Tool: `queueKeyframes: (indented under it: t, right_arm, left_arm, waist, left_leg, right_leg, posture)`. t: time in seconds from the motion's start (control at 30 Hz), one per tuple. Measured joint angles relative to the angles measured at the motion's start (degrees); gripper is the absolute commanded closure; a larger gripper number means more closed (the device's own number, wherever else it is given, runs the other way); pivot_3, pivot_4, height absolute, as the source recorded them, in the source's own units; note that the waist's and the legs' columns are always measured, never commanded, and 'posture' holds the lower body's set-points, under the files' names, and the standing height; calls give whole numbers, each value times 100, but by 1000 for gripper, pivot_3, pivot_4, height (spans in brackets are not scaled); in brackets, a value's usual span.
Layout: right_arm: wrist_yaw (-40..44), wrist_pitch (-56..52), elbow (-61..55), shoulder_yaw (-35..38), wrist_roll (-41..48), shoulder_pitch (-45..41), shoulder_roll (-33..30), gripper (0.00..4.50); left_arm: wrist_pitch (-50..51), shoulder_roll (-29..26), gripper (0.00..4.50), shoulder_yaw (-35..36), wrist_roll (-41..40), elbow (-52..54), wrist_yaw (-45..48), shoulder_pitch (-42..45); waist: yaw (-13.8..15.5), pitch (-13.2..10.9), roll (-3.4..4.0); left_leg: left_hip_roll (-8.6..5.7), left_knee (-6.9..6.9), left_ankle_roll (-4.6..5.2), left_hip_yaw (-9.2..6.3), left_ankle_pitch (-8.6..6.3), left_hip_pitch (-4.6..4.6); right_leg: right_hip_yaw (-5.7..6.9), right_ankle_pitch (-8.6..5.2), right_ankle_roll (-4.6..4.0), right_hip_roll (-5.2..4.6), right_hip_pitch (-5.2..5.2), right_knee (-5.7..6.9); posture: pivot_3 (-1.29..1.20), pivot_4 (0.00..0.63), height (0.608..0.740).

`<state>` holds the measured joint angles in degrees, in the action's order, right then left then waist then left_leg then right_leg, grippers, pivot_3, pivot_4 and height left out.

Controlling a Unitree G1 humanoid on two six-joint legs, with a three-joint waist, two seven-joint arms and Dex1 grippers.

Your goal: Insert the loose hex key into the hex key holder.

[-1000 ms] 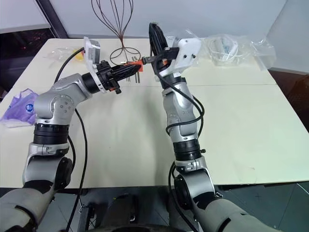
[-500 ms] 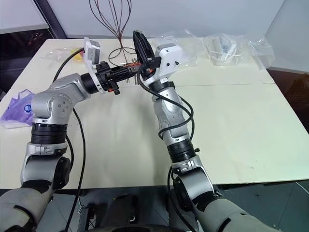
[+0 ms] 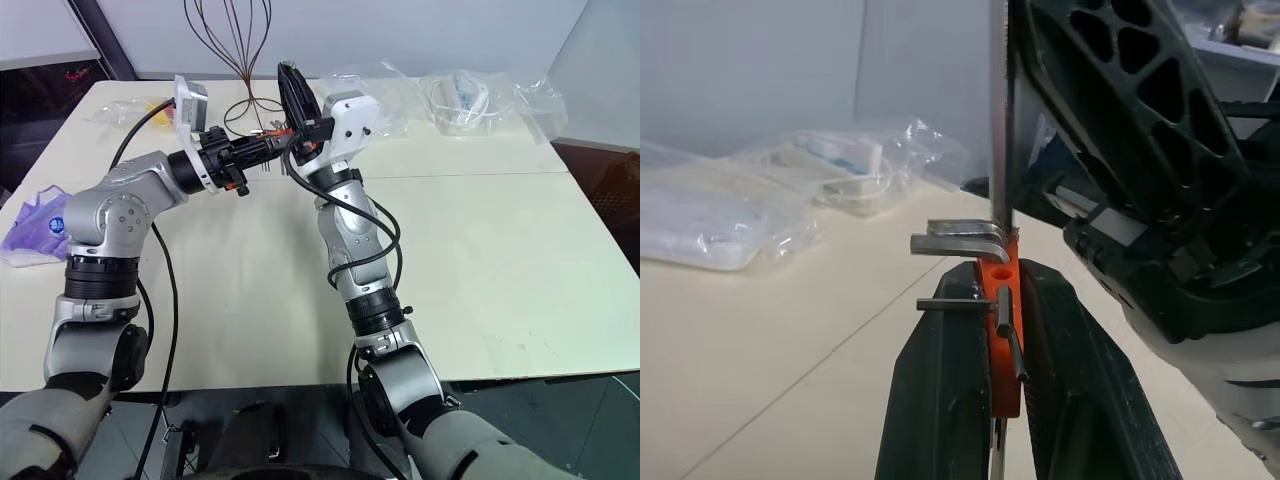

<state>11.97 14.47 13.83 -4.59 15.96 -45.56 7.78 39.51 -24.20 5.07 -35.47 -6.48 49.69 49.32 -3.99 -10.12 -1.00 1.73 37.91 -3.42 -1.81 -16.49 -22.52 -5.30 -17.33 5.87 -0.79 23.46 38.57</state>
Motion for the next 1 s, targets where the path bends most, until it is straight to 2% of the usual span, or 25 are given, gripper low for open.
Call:
queueKeyframes:
  t: [1.0]
  right_arm:
    - [-34, -46, -2, 42, -76, -29, -2, 4441]
  left_arm:
    - [-91, 20, 4500, 35, -9, -146, -40, 26]
  waist:
    - [0, 0, 0]
  left_leg:
    - [0, 0, 0, 0, 0, 0]
  right_leg:
    - [0, 0, 0, 0, 0, 0]
  posture:
    - [0, 150, 740]
